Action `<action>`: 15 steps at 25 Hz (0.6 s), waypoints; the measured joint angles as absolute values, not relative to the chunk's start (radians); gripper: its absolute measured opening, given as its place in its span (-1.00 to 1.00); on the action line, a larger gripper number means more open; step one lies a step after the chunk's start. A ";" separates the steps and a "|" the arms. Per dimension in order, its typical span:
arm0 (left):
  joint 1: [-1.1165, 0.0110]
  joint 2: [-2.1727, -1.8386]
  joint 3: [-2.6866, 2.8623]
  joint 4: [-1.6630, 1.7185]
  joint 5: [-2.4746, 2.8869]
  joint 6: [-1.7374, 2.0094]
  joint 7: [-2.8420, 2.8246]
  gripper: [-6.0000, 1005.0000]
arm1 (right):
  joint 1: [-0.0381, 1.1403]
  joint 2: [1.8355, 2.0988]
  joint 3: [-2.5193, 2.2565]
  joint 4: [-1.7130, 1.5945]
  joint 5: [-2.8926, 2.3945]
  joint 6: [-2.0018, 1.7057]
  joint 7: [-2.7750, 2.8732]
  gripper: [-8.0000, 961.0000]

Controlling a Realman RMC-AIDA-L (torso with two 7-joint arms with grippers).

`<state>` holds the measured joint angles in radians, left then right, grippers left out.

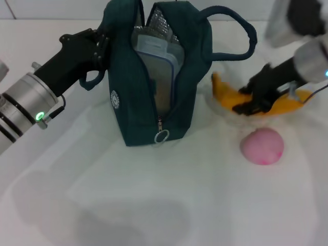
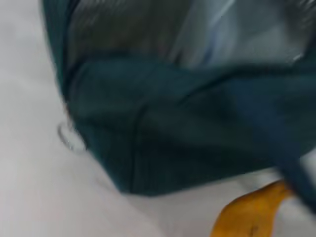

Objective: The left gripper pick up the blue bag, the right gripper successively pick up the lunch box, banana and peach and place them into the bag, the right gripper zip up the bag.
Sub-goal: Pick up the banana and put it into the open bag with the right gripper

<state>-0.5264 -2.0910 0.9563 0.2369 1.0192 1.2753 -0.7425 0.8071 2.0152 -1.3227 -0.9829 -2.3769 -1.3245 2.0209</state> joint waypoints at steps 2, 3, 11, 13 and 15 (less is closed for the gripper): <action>-0.518 -2.091 0.957 0.238 1.020 1.300 -0.733 -0.92 | 0.771 2.013 -1.250 -1.049 -2.355 -1.370 1.995 -0.06; -0.516 -2.090 0.957 0.238 1.020 1.306 -0.731 -0.92 | 0.755 2.012 -1.205 -1.072 -2.332 -1.405 1.974 -0.06; -0.513 -2.088 0.957 0.239 1.020 1.320 -0.730 -0.92 | 0.602 2.009 -0.854 -1.196 -2.089 -1.503 1.831 -0.05; -0.514 -2.088 0.957 0.241 1.020 1.333 -0.731 -0.92 | 0.573 2.011 -0.830 -1.198 -2.018 -1.494 1.807 -0.05; -0.516 -2.088 0.957 0.241 1.020 1.342 -0.731 -0.92 | 0.550 2.012 -0.823 -1.185 -1.933 -1.472 1.779 -0.05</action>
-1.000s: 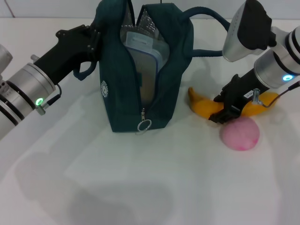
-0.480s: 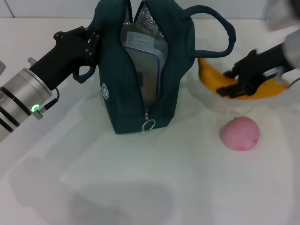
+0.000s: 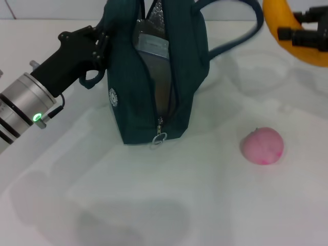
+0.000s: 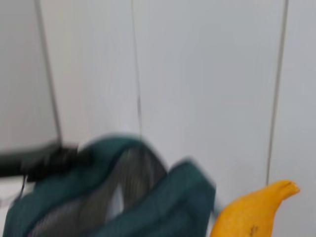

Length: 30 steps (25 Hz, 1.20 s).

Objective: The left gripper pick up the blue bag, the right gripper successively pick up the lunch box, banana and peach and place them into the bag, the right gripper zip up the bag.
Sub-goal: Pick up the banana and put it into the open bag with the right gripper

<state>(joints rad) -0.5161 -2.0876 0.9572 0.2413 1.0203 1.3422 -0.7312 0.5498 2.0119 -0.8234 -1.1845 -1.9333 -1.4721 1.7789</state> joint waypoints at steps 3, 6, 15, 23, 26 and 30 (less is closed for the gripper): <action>-0.521 -2.088 0.957 0.241 1.028 1.346 -0.731 -0.92 | 0.538 2.017 -0.831 -1.144 -1.833 -1.424 1.734 -0.04; -0.523 -2.088 0.957 0.241 1.040 1.352 -0.731 -0.92 | 0.545 2.020 -0.851 -1.003 -1.632 -1.372 1.633 -0.04; -0.527 -2.088 0.981 0.241 1.045 1.377 -0.729 -0.92 | 0.743 2.020 -0.860 -0.468 -1.157 -1.401 1.435 -0.03; -0.543 -2.086 0.982 0.241 1.045 1.357 -0.727 -0.92 | 0.888 2.025 -0.919 -0.262 -1.113 -1.419 1.620 -0.03; -0.543 -2.086 0.982 0.241 1.045 1.351 -0.724 -0.92 | 0.903 2.029 -0.945 -0.222 -1.108 -1.423 1.649 -0.02; -0.546 -2.086 0.982 0.239 1.045 1.325 -0.709 -0.92 | 0.920 2.029 -0.969 -0.157 -1.078 -1.437 1.650 -0.02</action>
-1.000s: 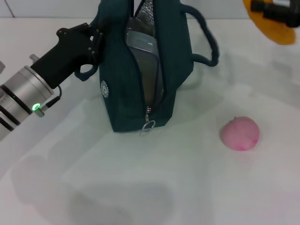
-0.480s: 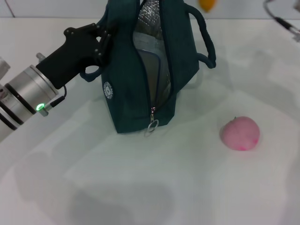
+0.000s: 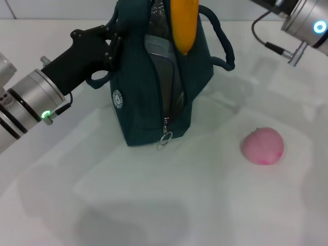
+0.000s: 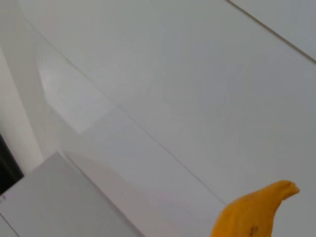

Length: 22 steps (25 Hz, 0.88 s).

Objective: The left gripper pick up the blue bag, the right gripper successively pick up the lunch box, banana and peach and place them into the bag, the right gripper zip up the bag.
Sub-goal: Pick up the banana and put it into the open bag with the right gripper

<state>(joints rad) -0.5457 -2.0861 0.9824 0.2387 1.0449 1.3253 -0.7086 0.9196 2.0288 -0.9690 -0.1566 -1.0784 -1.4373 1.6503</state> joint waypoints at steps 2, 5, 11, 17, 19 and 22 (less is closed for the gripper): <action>-0.548 -2.088 0.986 0.236 1.045 1.321 -0.704 -0.92 | 0.936 2.029 -0.971 -0.115 -1.054 -1.459 1.655 -0.02; -0.549 -2.089 0.994 0.235 1.046 1.319 -0.702 -0.92 | 0.951 2.028 -0.971 -0.083 -1.031 -1.492 1.667 -0.01; -0.550 -2.091 1.005 0.239 1.046 1.319 -0.702 -0.92 | 0.947 2.028 -0.992 -0.042 -1.054 -1.468 1.635 -0.01; -0.558 -2.091 1.007 0.239 1.042 1.319 -0.703 -0.92 | 0.953 2.028 -1.057 -0.029 -1.057 -1.457 1.576 0.00; -0.561 -2.091 1.006 0.239 1.040 1.319 -0.703 -0.92 | 0.953 2.028 -1.059 -0.004 -1.057 -1.437 1.533 0.00; -0.563 -2.091 1.006 0.239 1.039 1.320 -0.703 -0.92 | 0.953 2.028 -1.051 0.034 -1.052 -1.410 1.480 0.00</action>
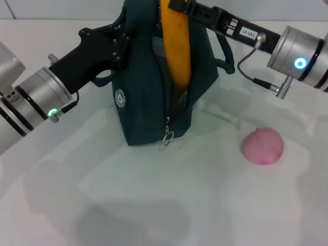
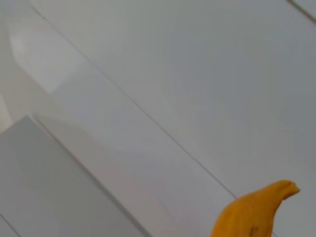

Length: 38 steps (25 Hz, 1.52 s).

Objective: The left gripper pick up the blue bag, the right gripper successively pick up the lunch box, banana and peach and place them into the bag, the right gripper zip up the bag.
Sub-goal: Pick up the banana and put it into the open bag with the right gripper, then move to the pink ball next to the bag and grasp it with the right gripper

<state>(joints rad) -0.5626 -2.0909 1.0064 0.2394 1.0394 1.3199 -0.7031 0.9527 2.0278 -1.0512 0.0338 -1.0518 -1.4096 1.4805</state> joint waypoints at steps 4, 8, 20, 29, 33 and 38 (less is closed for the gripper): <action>-0.572 -2.089 1.006 0.237 1.042 1.318 -0.706 -0.92 | 0.949 2.028 -1.051 0.048 -1.052 -1.409 1.434 0.01; -0.581 -2.089 1.007 0.233 1.044 1.306 -0.706 -0.92 | 0.947 2.028 -1.054 0.047 -1.054 -1.400 1.421 0.01; -0.588 -2.089 1.008 0.233 1.045 1.304 -0.710 -0.92 | 0.927 2.028 -1.039 0.000 -1.042 -1.361 1.424 0.02; -0.585 -2.088 1.008 0.237 1.045 1.304 -0.714 -0.92 | 0.866 2.016 -1.053 -0.129 -1.060 -1.300 1.440 0.52; -0.577 -2.086 1.003 0.237 1.044 1.304 -0.717 -0.92 | 0.674 2.012 -1.075 -0.392 -1.074 -1.338 1.410 0.82; -0.543 -2.087 0.997 0.271 1.015 1.321 -0.714 -0.92 | 0.487 1.996 -1.118 -0.579 -1.133 -1.395 1.339 0.82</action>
<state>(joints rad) -0.5435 -2.0870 0.9974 0.2706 1.0147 1.3212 -0.7139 0.4869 1.9960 -1.1177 -0.5793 -1.1333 -1.3947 1.3393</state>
